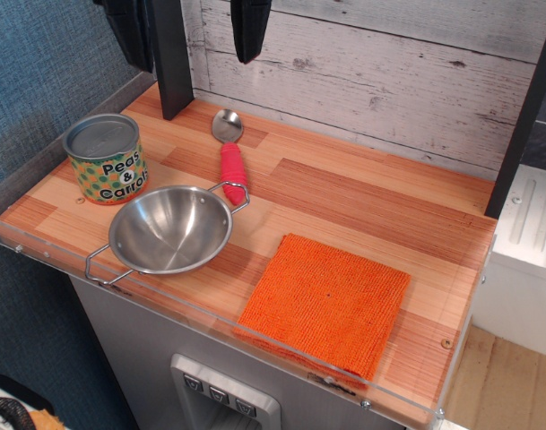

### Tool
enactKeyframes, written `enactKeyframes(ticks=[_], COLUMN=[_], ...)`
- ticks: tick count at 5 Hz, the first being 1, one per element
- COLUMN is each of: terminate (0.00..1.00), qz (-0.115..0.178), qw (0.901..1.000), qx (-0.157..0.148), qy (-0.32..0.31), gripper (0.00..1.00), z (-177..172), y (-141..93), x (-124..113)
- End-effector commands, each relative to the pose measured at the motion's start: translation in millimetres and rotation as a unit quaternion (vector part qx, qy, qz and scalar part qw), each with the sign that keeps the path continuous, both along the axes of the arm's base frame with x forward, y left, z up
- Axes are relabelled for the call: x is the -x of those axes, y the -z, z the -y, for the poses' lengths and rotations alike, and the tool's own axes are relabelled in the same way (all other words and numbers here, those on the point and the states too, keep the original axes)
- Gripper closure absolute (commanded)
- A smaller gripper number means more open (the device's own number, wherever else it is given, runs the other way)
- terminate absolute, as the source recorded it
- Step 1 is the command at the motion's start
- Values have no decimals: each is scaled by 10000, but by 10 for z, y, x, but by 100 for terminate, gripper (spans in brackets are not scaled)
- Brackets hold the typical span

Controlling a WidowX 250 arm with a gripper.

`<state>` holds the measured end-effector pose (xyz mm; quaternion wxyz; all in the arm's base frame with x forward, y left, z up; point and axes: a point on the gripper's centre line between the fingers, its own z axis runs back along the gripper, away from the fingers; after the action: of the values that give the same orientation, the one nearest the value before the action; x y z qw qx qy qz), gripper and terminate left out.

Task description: Place the red spoon on top of the orange towel

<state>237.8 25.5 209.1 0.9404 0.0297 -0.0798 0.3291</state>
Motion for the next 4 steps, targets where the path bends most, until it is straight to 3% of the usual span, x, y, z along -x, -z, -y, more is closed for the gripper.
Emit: enactKeyframes(ticks=[1, 2, 4], terminate=[0, 0, 0], qz=[0, -92, 187], qw=[10000, 9999, 9998], qx=[0, 56, -104], qy=[0, 11, -29], gripper=[0, 0, 0], z=[0, -105, -426], y=[0, 160, 594], x=[0, -201, -650])
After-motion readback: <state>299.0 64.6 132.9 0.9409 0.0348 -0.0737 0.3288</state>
